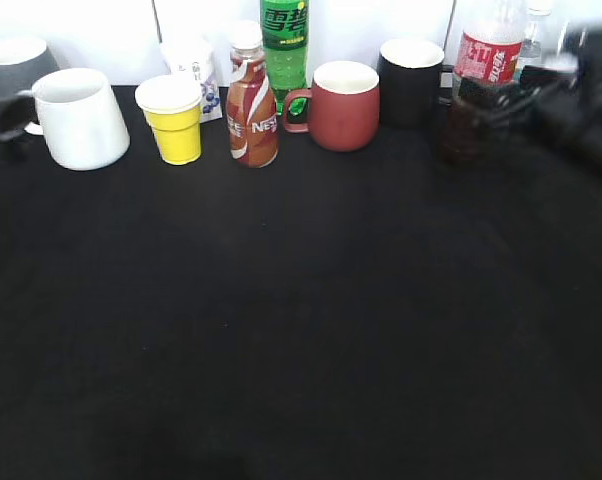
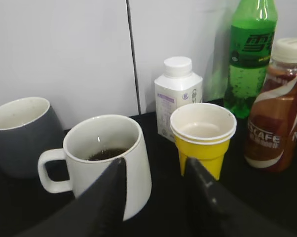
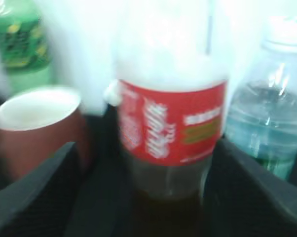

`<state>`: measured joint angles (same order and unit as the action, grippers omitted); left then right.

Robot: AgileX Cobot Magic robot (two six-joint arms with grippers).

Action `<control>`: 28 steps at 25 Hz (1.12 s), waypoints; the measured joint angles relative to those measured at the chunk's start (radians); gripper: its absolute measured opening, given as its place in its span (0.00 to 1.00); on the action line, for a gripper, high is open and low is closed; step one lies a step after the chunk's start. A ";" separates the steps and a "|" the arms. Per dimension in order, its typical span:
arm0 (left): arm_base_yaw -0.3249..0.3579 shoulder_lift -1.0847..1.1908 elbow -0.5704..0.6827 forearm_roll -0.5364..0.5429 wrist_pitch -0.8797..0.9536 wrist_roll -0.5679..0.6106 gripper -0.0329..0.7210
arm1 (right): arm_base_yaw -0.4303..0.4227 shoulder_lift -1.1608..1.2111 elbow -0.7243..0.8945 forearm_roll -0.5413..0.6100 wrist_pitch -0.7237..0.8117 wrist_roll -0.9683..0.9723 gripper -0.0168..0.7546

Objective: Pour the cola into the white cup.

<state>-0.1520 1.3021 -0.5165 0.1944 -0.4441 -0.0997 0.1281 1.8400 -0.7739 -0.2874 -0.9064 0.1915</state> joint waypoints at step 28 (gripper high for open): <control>-0.001 -1.071 -0.052 -0.231 1.652 0.042 0.65 | 0.077 -1.699 0.241 0.348 1.968 -0.148 0.79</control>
<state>-0.1529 0.2315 -0.5682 -0.0362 1.2076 -0.0575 0.2048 0.1412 -0.5330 0.0603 1.0617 0.0440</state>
